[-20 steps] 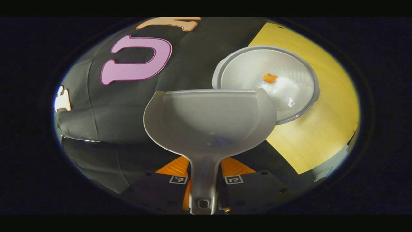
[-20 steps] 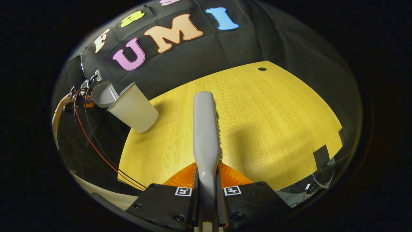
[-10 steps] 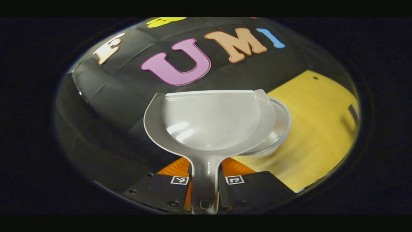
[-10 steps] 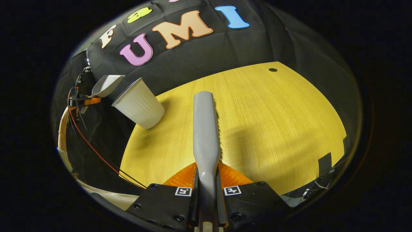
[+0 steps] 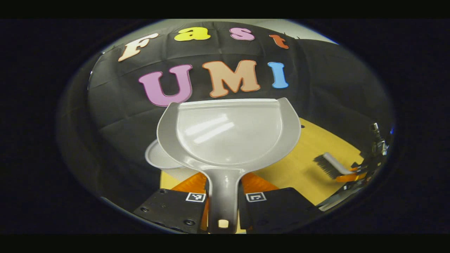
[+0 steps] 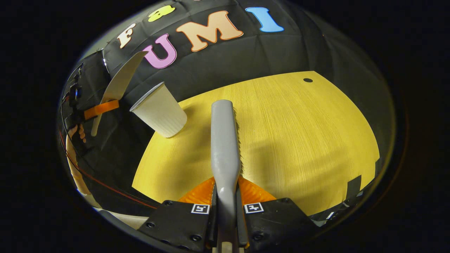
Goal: Pick up the small broom and dustpan from the desktop, sweep the trash into the dustpan with the broom, and then empty the trash into the garbage bin.
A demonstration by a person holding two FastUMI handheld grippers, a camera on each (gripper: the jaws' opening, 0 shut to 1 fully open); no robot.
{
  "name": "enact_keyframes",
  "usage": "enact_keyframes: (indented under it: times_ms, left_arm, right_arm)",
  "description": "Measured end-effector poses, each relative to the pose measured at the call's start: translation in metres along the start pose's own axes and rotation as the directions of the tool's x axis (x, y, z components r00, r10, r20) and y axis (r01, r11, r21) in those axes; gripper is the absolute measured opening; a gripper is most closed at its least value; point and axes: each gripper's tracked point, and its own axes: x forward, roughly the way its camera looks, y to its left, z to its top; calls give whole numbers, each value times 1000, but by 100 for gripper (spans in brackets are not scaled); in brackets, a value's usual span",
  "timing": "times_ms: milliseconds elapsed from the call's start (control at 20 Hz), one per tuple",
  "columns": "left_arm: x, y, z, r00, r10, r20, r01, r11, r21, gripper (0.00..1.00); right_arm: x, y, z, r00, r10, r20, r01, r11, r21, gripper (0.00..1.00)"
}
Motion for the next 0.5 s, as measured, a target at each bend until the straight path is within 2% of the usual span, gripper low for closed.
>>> enact_keyframes:
  times_ms: [150, 300, 500]
  left_arm:
    - [9, -49, -47, 994, -59, -94, 55, 997, -46, 27]
    - [23, -71, -103, 981, -35, -193, 27, 999, -46, 27]
    - [30, -100, -174, 944, -15, -331, -34, 989, -142, 28]
  right_arm:
    - [-9, -10, -3, 1000, -4, 3, 4, 1000, 6, 20]
    - [-1, -29, -7, 999, -40, -4, 40, 999, 12, 20]
    - [31, -41, -19, 995, -82, -52, 84, 996, 42, 20]
